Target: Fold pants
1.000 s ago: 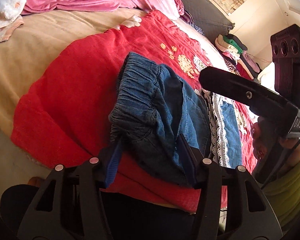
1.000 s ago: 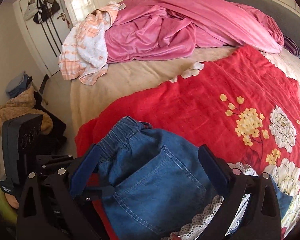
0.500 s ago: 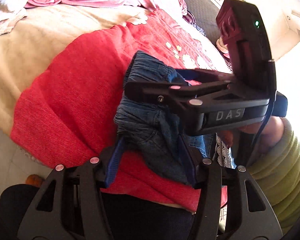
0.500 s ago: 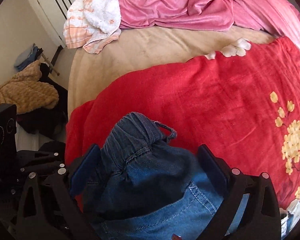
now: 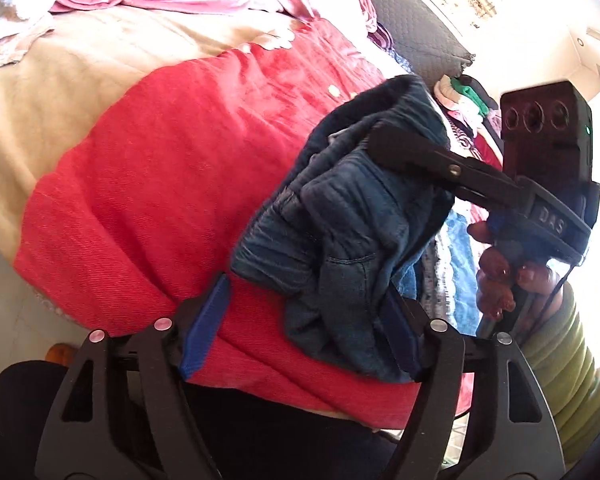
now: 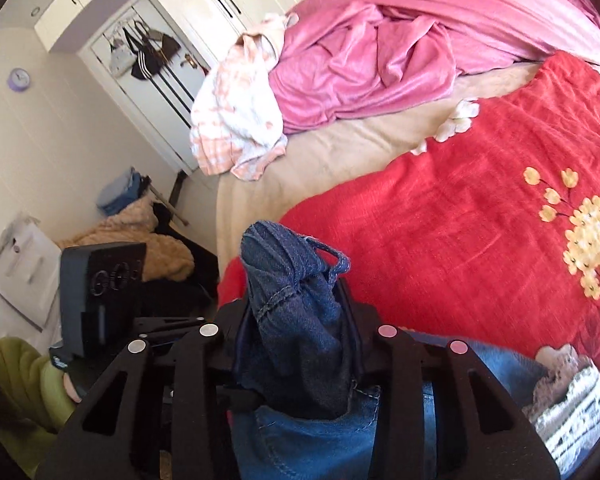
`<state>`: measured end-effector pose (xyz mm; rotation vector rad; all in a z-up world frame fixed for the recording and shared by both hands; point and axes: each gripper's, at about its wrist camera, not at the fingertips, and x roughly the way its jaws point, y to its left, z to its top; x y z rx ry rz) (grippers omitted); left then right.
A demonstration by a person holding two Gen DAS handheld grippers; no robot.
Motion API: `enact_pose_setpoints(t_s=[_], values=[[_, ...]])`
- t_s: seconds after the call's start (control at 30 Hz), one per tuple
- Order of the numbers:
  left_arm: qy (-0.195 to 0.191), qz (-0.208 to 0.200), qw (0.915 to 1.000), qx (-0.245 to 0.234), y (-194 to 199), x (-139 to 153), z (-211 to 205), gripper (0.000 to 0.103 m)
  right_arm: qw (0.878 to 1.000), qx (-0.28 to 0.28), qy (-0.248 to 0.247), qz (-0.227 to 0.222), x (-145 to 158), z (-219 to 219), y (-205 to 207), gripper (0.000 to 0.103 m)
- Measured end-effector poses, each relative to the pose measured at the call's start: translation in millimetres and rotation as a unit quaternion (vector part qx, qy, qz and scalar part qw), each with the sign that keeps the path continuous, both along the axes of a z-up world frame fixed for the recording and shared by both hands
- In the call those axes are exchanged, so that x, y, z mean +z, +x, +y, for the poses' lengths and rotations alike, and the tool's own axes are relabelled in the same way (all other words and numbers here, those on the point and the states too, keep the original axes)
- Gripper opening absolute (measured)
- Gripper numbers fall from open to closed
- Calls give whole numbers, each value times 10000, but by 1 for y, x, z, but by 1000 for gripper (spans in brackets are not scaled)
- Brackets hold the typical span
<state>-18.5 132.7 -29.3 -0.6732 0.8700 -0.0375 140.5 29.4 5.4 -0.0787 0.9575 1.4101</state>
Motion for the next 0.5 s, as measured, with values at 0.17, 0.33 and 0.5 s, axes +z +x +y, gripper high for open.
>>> enact_pose_setpoints(t_s=[0.17, 0.33, 0.5], values=[[-164, -186, 9991, -358, 12, 13, -18, 63, 9994, -128, 324, 38, 15, -30, 0, 35], [70, -259, 9978, -604, 26, 29, -44, 62, 9981, -318, 527, 15, 27, -62, 5, 35], [224, -329, 9956, -846, 37, 41, -70, 62, 9965, -497, 678, -10, 31, -94, 11, 35]])
